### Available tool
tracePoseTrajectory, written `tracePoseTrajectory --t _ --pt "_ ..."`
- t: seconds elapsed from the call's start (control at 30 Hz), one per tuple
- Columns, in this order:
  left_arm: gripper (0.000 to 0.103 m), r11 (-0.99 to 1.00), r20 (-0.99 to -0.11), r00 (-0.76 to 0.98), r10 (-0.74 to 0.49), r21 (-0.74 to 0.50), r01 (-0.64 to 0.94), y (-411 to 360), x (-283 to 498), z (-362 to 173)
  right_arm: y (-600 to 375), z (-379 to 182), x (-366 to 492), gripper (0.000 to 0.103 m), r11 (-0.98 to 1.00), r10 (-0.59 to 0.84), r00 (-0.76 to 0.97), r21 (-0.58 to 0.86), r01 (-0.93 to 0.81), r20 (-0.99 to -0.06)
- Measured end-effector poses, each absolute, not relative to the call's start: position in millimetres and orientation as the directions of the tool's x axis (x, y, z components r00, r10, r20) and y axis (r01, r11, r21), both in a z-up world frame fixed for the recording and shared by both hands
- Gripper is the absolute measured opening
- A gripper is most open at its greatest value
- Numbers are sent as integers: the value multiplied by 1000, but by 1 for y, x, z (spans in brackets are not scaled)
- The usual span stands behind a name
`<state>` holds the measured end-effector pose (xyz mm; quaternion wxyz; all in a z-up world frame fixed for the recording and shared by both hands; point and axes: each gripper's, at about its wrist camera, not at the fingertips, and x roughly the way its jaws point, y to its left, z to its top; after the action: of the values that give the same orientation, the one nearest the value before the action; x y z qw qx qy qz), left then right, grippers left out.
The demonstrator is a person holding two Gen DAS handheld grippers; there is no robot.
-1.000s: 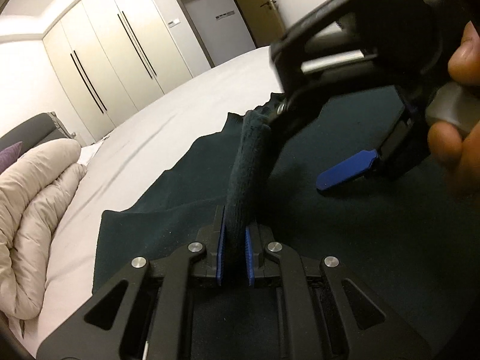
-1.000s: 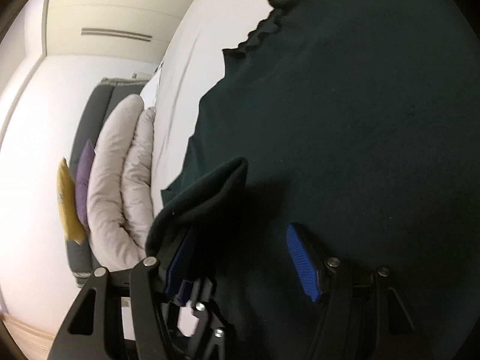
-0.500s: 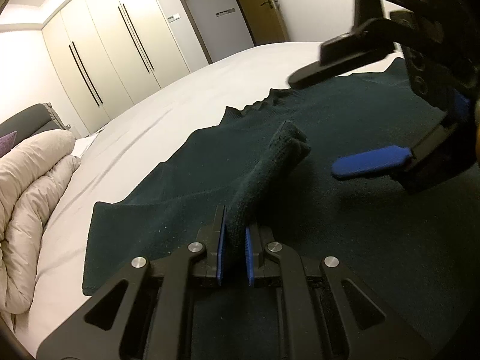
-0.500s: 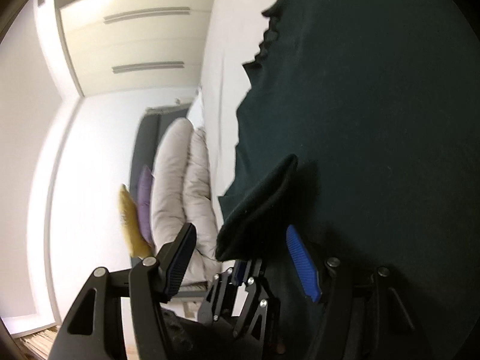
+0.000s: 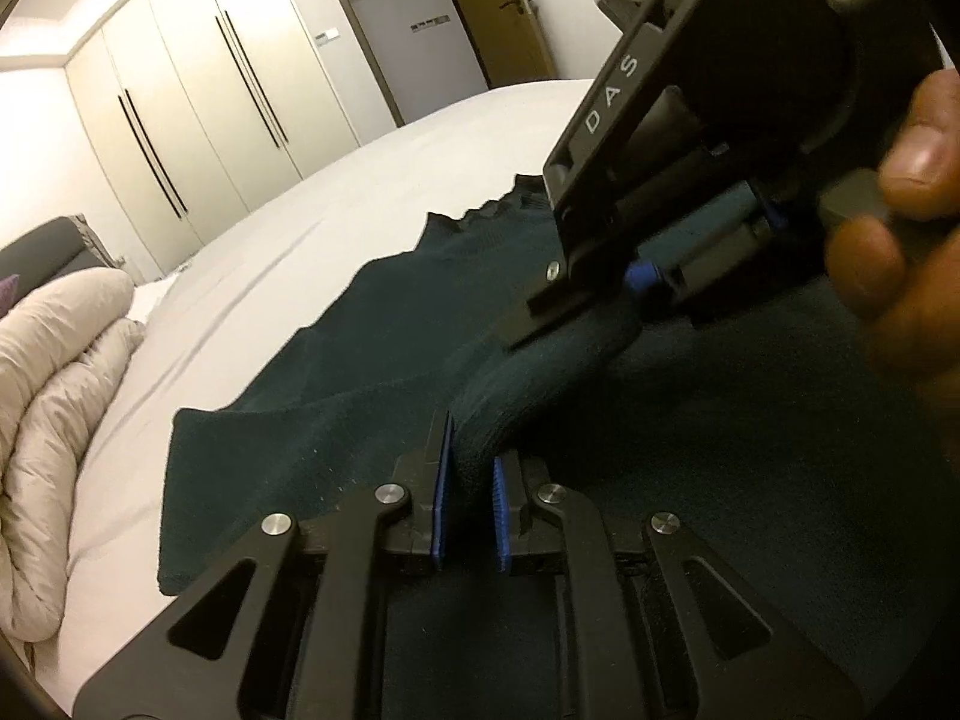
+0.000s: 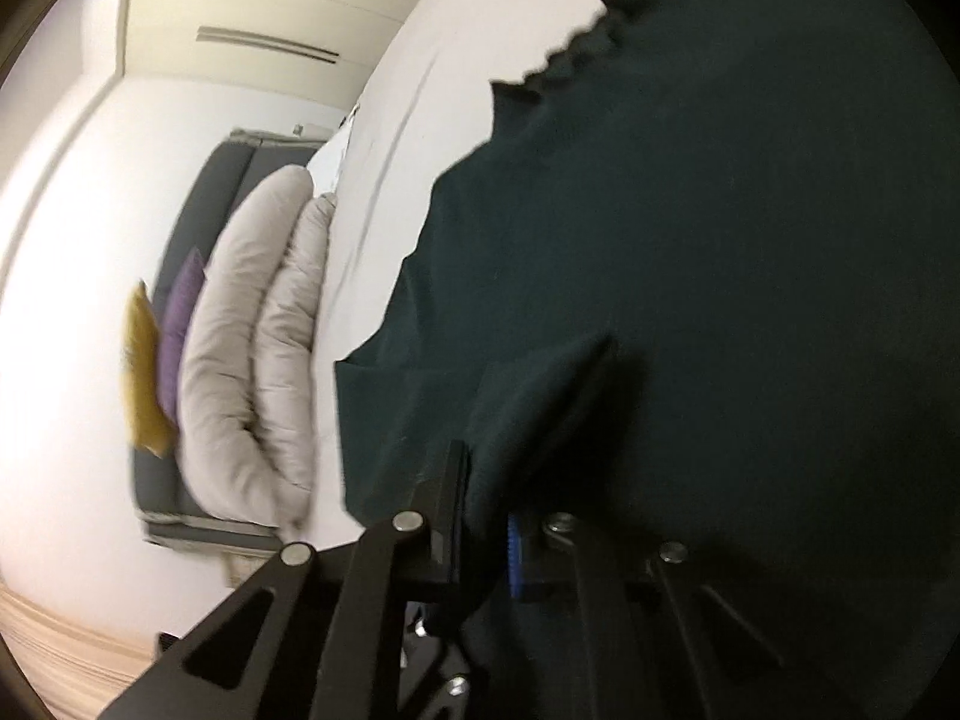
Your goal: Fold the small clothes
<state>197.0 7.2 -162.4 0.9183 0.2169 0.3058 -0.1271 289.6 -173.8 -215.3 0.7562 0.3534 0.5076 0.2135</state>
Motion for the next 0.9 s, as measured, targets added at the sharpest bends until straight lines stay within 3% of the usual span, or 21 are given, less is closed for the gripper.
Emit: tracePoseTrajectory --t 0.27,0.5,0.9 --pt "12 919 -610 756 -239 110 379 44 174 -124 -229 -161 300 9 855 448 542 517 -29 -711" --pt "12 983 -666 724 -182 -109 147 126 215 -124 -274 -166 316 9 922 284 559 382 65 -779" --pt "12 984 -713 679 -175 -126 122 125 309 -115 -279 -185 309 9 910 301 525 405 92 -796"
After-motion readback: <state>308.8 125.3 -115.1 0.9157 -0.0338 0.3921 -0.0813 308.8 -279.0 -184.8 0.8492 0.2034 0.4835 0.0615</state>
